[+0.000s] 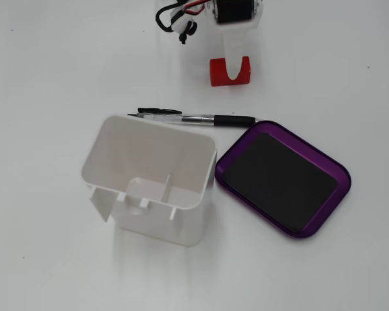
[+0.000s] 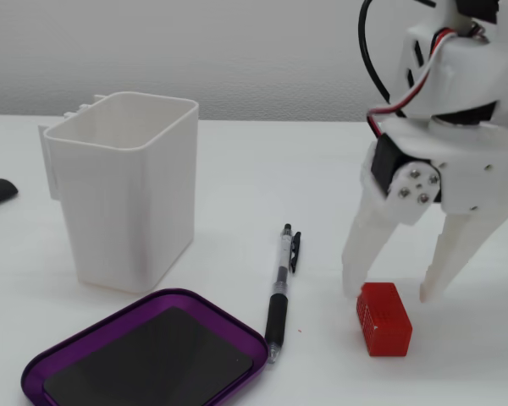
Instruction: Remove the cube from the box.
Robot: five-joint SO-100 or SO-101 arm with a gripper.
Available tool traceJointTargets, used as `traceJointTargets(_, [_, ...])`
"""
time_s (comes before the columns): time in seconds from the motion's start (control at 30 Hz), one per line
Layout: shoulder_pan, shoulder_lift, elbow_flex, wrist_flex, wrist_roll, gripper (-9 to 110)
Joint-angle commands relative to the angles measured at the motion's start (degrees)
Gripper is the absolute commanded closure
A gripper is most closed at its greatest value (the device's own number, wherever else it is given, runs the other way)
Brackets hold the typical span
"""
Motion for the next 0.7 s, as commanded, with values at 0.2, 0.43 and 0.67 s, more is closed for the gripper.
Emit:
traceJointTargets(0.2, [0.79, 24.87, -14.24, 11.60, -3.08, 84])
traceJointTargets(0.43, [10.37, 45.97, 6.15, 5.89, -4.48, 83])
traceJointTargets(0.67, [11.60, 71.63, 28.65, -1.14, -3.96, 83])
